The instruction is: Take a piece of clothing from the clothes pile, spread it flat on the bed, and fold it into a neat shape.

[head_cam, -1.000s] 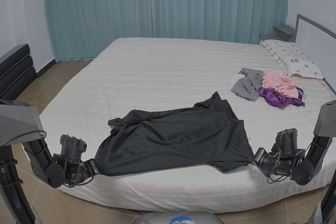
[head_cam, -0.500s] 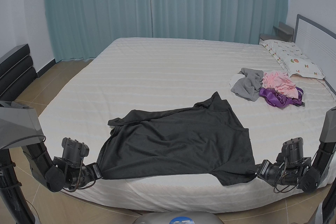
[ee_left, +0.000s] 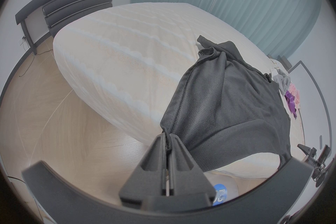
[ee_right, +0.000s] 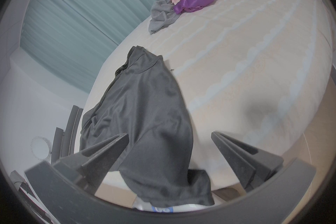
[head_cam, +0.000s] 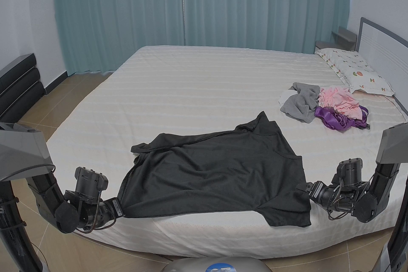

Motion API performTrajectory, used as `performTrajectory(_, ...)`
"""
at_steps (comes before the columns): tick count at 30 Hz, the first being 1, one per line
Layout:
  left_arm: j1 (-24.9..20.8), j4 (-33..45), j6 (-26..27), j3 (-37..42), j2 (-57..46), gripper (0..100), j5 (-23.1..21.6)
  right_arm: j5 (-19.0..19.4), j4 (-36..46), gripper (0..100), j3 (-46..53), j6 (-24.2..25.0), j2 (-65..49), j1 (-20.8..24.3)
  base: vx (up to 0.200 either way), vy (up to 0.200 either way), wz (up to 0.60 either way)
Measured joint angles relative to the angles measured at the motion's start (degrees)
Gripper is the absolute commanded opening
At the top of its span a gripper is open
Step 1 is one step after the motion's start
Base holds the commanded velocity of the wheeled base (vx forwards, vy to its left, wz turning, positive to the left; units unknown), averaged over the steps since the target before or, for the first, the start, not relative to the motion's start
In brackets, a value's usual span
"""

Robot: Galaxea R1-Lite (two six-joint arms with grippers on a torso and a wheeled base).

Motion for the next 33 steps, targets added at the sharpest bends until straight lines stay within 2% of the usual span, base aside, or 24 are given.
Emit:
performTrajectory(1,0.0,-0.04,-0.02,0.0,0.0,0,0.0,0.02,-0.04,100,-0.85,-0.06,0.69,-0.33,0.0,0.0,0.0)
performTrajectory(2,0.0,-0.06,0.0,-0.02,0.0,0,0.0,0.06,-0.12,0,-1.79,-0.11,1.35,-0.59,0.0,0.0,0.0)
performTrajectory(10,0.05,-0.11,0.0,-0.05,0.0,0,0.0,0.52,1.01,0,-8.62,-0.24,4.72,-1.52,0.0,0.0,0.0)
performTrajectory(17,0.06,0.0,0.04,-0.09,0.04,0,0.0,0.38,5.25,0,-14.1,-0.24,5.79,-2.45,0.0,0.0,0.0)
performTrajectory(25,0.06,0.07,0.06,-0.11,0.17,0,0.0,0.44,5.02,0,-14.74,-0.22,5.3,-4.5,0.0,0.0,0.0)
performTrajectory(26,0.09,0.0,0.06,-0.11,0.2,0,0.0,0.5,4.97,100,-14.38,-0.17,5.24,-4.66,0.0,0.0,0.0)
performTrajectory(30,0.11,-0.2,0.0,-0.2,0.23,0,-0.02,1.5,4.34,100,-12.56,0.27,4.17,-4.72,0.0,0.0,0.0)
performTrajectory(31,0.11,-0.15,-0.02,-0.2,0.21,100,0.0,1.8,4.05,100,-12.12,0.38,3.83,-4.67,0.0,0.0,0.0)
performTrajectory(33,0.16,-0.11,-0.07,-0.13,0.2,100,-0.02,2.3,3.55,100,-11.07,0.66,3.01,-4.45,0.0,0.0,0.0)
